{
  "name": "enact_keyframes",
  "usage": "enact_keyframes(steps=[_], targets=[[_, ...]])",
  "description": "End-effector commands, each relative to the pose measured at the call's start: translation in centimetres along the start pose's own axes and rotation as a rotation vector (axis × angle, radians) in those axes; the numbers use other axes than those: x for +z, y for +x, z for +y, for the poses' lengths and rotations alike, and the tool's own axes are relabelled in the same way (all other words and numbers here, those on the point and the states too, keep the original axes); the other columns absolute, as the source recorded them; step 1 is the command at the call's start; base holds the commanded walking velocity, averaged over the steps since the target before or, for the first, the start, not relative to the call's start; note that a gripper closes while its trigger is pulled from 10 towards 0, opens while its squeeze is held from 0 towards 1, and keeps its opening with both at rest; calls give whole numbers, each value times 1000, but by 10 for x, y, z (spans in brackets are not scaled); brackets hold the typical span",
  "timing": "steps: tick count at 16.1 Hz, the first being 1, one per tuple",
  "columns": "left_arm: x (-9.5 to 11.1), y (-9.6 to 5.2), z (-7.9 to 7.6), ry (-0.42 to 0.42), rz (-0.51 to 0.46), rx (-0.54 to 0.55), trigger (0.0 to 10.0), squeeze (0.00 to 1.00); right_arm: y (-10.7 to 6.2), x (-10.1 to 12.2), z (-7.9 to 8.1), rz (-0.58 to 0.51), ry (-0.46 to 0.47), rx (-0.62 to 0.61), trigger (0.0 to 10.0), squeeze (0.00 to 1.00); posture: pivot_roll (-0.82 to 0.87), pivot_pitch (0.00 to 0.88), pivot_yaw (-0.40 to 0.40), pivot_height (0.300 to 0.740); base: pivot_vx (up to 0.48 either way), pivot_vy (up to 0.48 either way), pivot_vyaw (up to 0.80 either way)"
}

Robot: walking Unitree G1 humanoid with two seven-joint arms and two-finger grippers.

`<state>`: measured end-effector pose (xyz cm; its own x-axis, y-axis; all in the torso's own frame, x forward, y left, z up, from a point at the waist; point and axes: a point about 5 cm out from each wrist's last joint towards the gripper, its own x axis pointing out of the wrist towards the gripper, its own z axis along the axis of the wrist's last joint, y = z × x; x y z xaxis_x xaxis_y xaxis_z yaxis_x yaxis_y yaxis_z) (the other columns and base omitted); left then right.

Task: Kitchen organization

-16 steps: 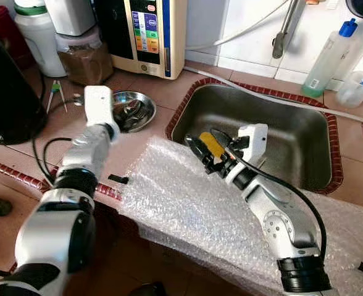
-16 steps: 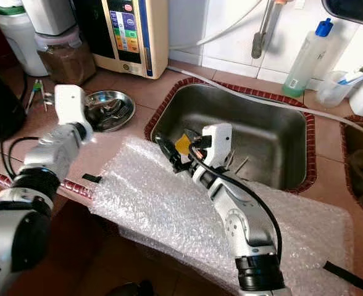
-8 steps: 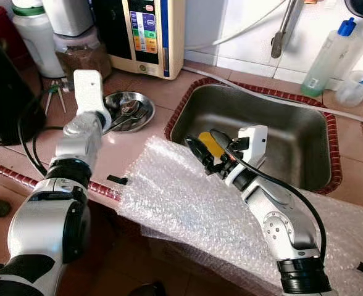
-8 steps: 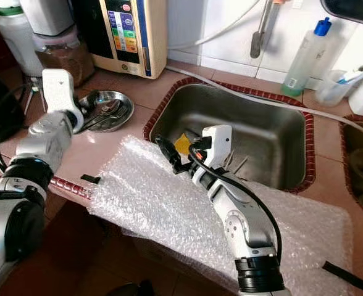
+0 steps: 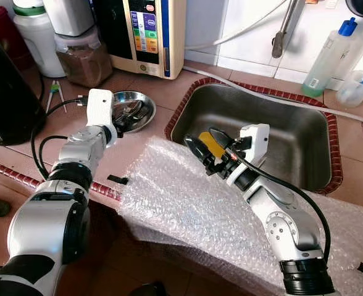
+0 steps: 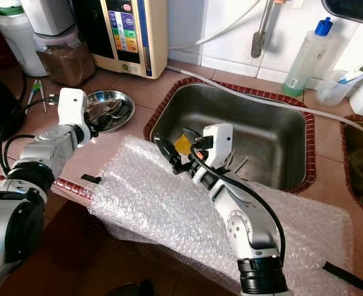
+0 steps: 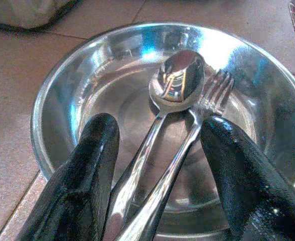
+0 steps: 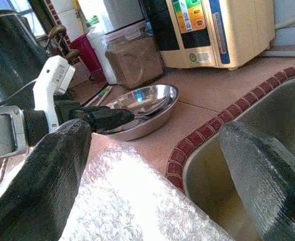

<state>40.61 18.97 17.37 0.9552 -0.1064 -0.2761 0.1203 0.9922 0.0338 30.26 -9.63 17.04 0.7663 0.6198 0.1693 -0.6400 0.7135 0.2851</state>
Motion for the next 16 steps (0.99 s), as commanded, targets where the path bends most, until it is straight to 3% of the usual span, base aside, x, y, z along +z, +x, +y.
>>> enact_keyframes(steps=[1,4,9,12,16], targets=[[-10,0,1,-22,54,-13,0,0,-1,3,3,-7,-5,21,10000,0,-47,92,64,740,0,0,0],[-10,1,-10,-153,55,-57,0,0,0,2,4,0,-13,27,10000,0,-41,92,67,740,0,0,0],[-6,4,-25,-247,47,-113,0,0,1,1,3,0,-14,19,10000,0,-42,92,69,740,0,0,0],[-2,4,-30,-256,34,-123,0,0,1,0,3,0,-16,12,10000,0,-40,92,70,740,0,0,0],[1,4,-22,-266,14,-85,0,0,3,0,2,-2,-16,8,10000,0,-37,91,68,740,0,0,0]])
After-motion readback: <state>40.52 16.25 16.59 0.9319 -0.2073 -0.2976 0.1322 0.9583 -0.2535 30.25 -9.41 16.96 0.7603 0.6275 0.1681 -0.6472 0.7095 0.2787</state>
